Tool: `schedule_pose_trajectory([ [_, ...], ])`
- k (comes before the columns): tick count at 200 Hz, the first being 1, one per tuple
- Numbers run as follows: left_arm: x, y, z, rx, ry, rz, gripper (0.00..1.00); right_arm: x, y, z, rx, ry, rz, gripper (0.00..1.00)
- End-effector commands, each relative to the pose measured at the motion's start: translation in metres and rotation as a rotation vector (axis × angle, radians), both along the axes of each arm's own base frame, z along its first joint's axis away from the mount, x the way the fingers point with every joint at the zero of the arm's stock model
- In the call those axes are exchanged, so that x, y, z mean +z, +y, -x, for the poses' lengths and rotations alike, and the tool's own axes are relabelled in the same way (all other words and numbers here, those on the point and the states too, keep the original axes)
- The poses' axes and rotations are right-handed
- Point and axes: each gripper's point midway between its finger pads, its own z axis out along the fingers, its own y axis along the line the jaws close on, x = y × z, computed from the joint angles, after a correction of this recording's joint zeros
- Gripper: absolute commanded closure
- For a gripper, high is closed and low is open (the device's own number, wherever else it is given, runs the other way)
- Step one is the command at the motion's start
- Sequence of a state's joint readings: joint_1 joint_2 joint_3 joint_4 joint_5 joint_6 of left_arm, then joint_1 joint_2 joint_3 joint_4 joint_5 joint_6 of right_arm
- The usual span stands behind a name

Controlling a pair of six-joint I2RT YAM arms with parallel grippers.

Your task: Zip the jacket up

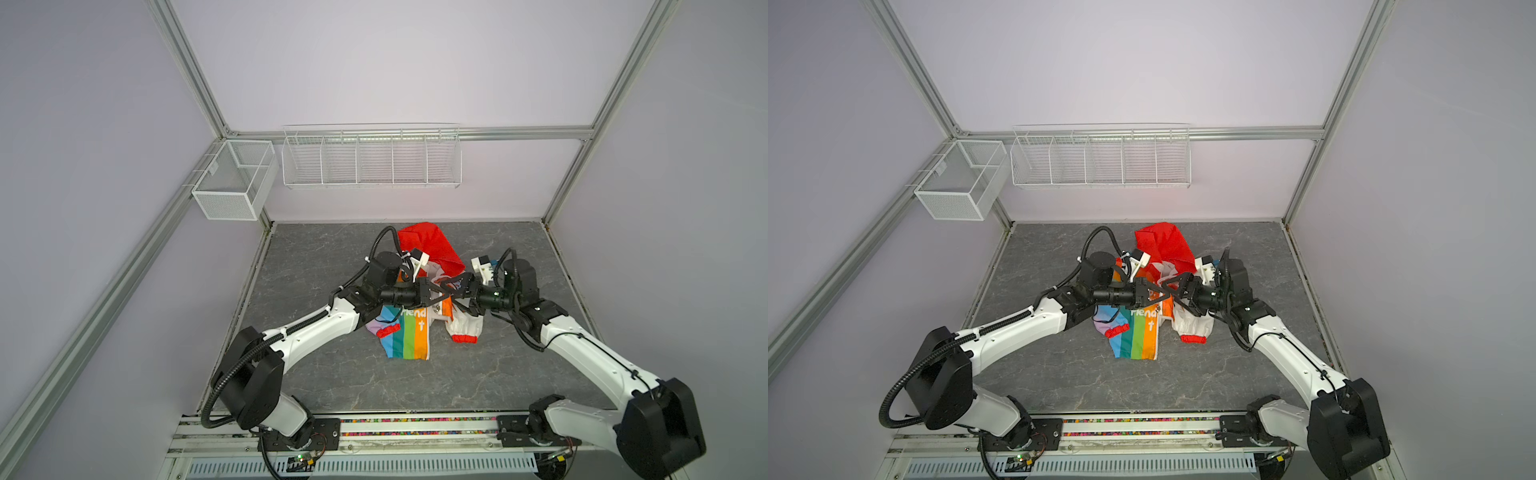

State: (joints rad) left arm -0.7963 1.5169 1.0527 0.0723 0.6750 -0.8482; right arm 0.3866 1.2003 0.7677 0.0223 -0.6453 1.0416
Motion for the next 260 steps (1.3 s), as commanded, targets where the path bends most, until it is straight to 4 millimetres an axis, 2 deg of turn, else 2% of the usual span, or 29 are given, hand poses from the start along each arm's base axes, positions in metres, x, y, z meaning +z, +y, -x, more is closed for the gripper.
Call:
schedule_pose_trajectory([
  [1,-0.004,-0.004,0.010,-0.054,-0.036,-0.016,1.00,0.005,0.006,-0.003,-0.009,-0.007,-0.050,0.20],
  [16,-0.007,-0.003,0.011,-0.057,-0.034,-0.021,1.00,0.006,0.007,-0.005,-0.011,-0.005,-0.059,0.24],
  [25,-0.007,-0.003,0.011,-0.057,-0.035,-0.021,1.00,0.007,0.008,-0.006,-0.012,-0.001,-0.062,0.31],
  [59,-0.007,-0.003,0.010,-0.046,-0.037,-0.021,1.00,0.004,0.012,-0.007,-0.001,0.018,-0.075,0.65],
  [80,-0.006,-0.004,0.008,-0.045,-0.037,-0.017,1.00,-0.001,0.010,-0.006,-0.009,0.032,-0.066,0.82],
  [100,-0.008,-0.006,0.010,-0.056,-0.030,-0.002,0.80,-0.001,0.009,-0.006,-0.018,0.040,-0.062,0.93],
  [117,-0.016,-0.008,0.015,-0.078,-0.010,0.011,0.70,0.001,0.006,-0.008,-0.028,0.040,-0.064,0.94],
  [136,-0.026,-0.011,0.021,-0.096,0.010,0.015,0.67,0.002,0.001,-0.011,-0.039,0.042,-0.059,0.94],
  [192,-0.039,-0.007,0.023,-0.081,-0.016,-0.001,0.63,0.004,-0.012,-0.014,-0.064,0.049,-0.063,0.94],
  [260,-0.057,-0.013,0.019,-0.067,-0.040,-0.028,0.62,0.006,-0.012,-0.017,-0.073,0.061,-0.077,0.94],
])
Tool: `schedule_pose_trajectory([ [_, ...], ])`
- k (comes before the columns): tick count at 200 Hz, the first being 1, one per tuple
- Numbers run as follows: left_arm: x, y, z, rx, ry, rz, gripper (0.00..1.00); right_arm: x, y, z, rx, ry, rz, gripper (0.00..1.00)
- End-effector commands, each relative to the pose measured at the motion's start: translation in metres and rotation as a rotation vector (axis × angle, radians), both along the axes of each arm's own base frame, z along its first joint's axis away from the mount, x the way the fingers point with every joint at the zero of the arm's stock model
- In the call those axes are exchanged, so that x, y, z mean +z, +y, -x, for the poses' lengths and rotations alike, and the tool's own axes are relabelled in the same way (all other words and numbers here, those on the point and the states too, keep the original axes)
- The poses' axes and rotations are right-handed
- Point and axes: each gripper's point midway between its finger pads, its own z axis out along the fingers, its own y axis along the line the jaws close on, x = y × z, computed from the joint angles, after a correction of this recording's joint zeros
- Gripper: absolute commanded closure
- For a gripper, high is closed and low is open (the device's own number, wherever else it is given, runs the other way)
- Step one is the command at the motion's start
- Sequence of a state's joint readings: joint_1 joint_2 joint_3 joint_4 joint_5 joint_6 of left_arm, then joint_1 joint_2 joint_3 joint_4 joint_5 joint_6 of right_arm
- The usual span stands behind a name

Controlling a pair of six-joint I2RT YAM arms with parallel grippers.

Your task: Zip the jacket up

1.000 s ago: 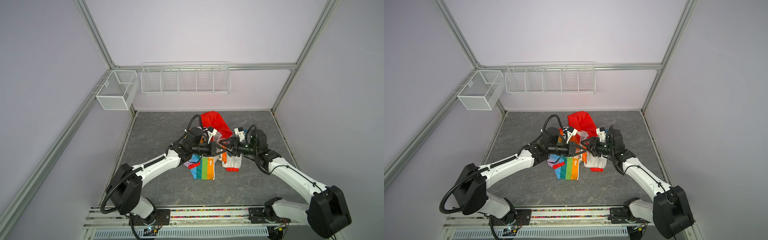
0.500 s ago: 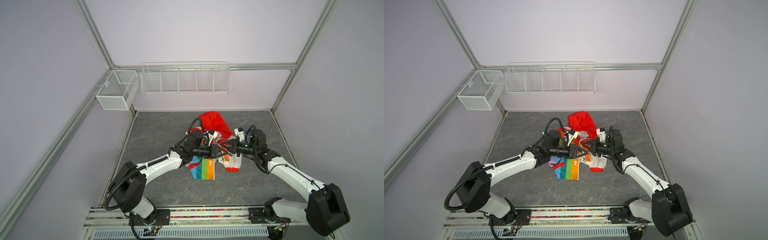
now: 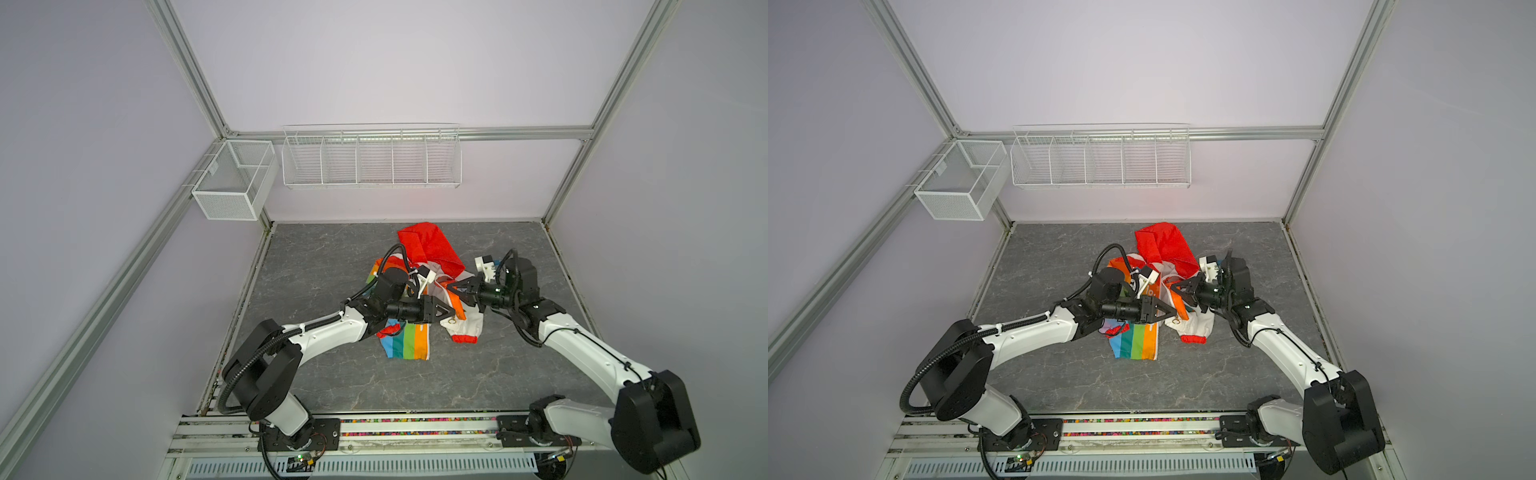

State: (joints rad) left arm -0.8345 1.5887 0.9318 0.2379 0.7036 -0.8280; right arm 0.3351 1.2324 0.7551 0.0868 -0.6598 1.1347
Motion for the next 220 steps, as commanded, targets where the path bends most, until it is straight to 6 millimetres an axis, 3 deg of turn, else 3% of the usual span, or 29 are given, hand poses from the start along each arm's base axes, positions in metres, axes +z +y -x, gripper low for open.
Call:
schedule_pose_trajectory([
  [1,-0.008,-0.003,0.000,0.003,-0.049,-0.016,0.62,0.009,-0.001,0.000,-0.003,-0.002,-0.027,0.94],
  [39,-0.024,0.004,0.002,0.033,-0.103,-0.092,0.62,0.010,0.001,-0.004,-0.007,0.006,-0.048,0.94],
  [88,-0.039,-0.006,0.007,0.011,-0.151,-0.127,0.62,0.015,0.004,-0.007,-0.006,0.002,-0.064,0.94],
  [127,-0.029,-0.004,0.003,0.037,-0.197,-0.095,0.63,0.014,0.003,-0.007,-0.009,0.006,-0.066,0.94],
  [172,-0.034,0.007,-0.006,0.095,-0.254,-0.150,0.63,0.016,0.005,-0.007,-0.002,0.005,-0.079,0.94],
  [220,0.005,0.008,-0.001,0.074,-0.372,-0.049,0.62,0.025,0.006,-0.003,0.011,0.001,-0.094,0.94],
])
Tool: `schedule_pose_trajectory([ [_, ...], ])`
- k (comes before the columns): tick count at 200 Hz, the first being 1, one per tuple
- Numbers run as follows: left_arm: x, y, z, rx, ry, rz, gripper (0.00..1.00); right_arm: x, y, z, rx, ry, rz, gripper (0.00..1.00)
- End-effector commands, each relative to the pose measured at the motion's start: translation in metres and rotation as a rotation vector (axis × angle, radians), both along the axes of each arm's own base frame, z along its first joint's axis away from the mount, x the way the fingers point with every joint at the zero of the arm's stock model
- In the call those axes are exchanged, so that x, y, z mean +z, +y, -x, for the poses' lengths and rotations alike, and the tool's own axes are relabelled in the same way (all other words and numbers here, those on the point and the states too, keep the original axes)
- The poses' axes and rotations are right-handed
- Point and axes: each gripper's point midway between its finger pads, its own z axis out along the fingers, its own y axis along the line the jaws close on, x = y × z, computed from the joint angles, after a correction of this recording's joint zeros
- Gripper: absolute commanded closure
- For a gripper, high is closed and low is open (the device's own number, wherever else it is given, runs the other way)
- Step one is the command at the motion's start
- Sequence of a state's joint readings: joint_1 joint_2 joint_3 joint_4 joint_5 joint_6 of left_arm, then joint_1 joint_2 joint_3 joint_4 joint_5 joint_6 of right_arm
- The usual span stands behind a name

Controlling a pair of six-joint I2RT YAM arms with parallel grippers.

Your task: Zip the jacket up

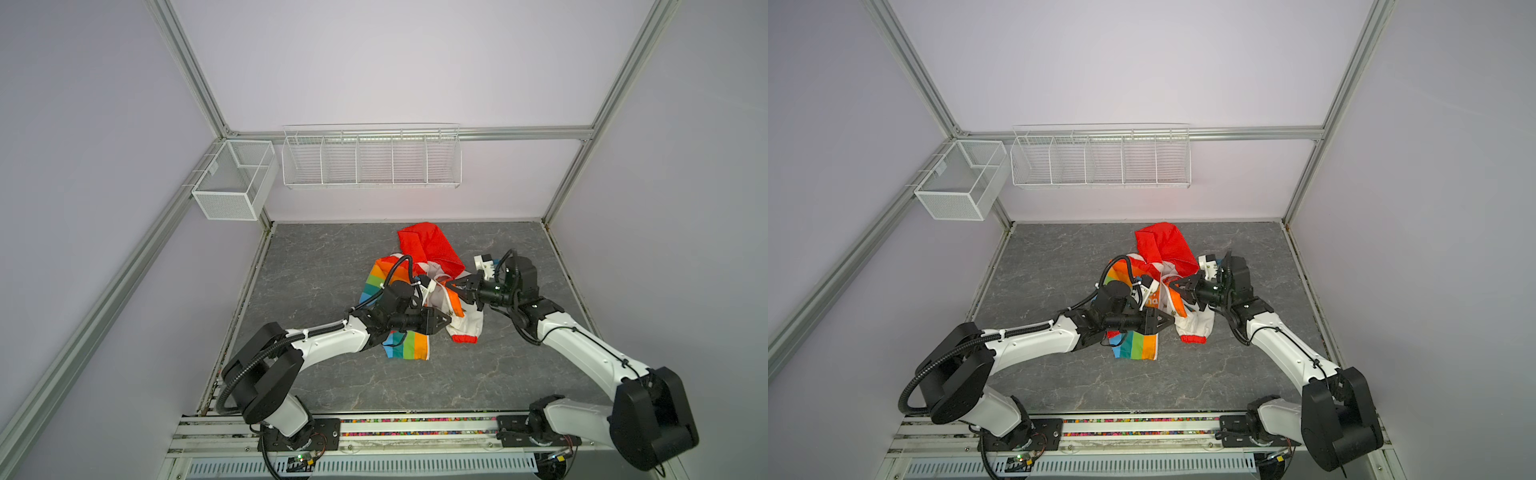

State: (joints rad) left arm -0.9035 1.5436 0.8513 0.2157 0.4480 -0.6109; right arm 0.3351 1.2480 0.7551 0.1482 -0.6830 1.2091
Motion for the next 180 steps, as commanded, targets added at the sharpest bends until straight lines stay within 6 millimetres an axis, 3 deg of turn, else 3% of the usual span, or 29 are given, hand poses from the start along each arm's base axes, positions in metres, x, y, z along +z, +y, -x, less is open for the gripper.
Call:
schedule_pose_trajectory([
  [1,0.036,0.000,0.001,-0.028,-0.127,0.075,0.62,0.018,0.002,0.000,0.013,-0.024,-0.039,0.94],
  [74,0.056,-0.009,0.012,-0.118,-0.150,0.149,0.62,0.042,0.003,0.005,0.027,-0.049,-0.071,0.94],
  [180,0.067,0.001,0.000,-0.049,-0.266,0.112,0.62,0.057,0.006,0.007,0.044,-0.056,-0.105,0.94],
])
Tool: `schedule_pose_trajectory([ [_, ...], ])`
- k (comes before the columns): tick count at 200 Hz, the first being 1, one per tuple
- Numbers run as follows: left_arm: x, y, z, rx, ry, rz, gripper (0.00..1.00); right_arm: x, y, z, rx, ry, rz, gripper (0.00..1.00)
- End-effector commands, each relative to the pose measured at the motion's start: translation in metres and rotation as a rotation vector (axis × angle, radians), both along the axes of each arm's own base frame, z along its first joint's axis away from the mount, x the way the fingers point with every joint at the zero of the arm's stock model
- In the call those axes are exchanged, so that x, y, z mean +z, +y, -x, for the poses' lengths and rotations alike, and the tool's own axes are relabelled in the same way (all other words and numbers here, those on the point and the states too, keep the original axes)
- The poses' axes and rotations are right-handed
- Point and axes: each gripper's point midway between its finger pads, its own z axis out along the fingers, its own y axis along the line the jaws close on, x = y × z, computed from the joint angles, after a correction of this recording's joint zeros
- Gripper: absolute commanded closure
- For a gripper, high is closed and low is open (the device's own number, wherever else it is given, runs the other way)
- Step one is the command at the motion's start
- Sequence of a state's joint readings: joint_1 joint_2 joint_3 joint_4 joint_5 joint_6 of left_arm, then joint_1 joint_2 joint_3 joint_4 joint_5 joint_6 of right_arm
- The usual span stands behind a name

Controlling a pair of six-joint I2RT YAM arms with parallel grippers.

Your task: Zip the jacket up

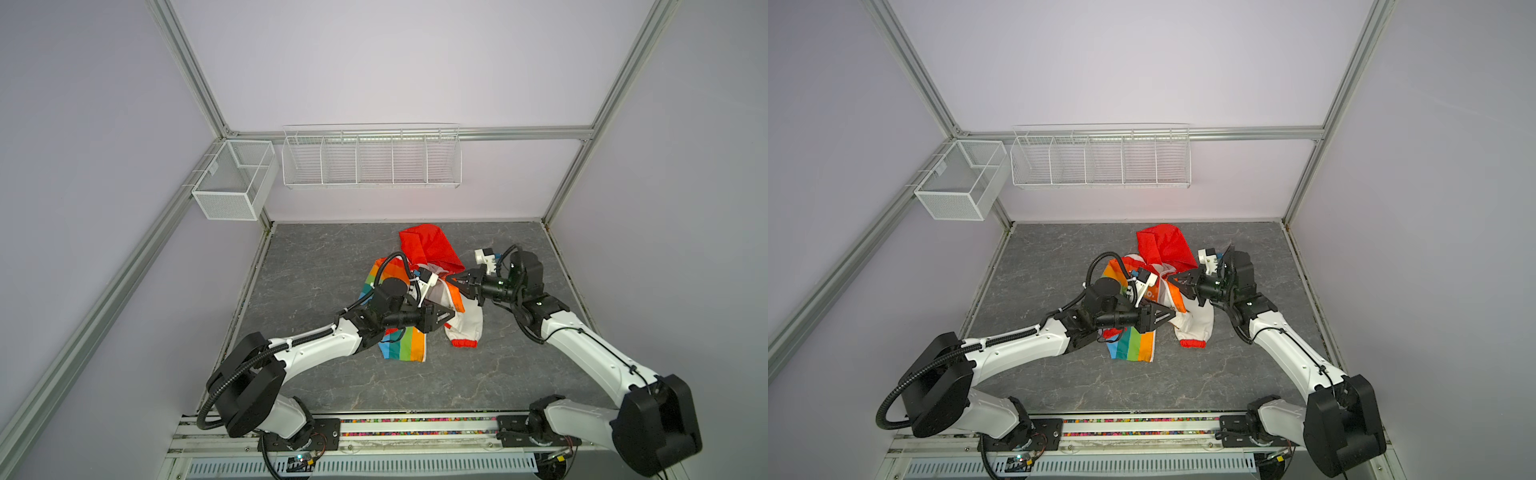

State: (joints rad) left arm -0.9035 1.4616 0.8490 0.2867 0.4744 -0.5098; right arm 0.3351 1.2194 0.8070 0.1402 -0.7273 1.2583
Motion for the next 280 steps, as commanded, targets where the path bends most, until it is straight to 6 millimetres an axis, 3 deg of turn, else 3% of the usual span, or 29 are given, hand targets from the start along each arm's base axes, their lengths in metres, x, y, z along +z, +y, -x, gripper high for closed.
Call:
schedule_pose_trajectory([
  [1,0.018,0.002,-0.005,0.014,-0.088,0.008,0.62,0.025,0.002,0.003,0.016,-0.036,-0.047,0.94],
  [98,0.029,-0.011,0.001,-0.054,-0.086,0.079,0.59,0.040,0.003,0.004,0.024,-0.053,-0.071,0.94],
  [167,0.020,-0.020,0.008,-0.101,-0.044,0.080,0.61,0.037,0.004,0.002,0.026,-0.046,-0.073,0.94],
  [280,0.005,-0.013,0.012,-0.082,0.016,0.056,0.86,0.035,0.003,0.001,0.012,-0.049,-0.065,0.94],
])
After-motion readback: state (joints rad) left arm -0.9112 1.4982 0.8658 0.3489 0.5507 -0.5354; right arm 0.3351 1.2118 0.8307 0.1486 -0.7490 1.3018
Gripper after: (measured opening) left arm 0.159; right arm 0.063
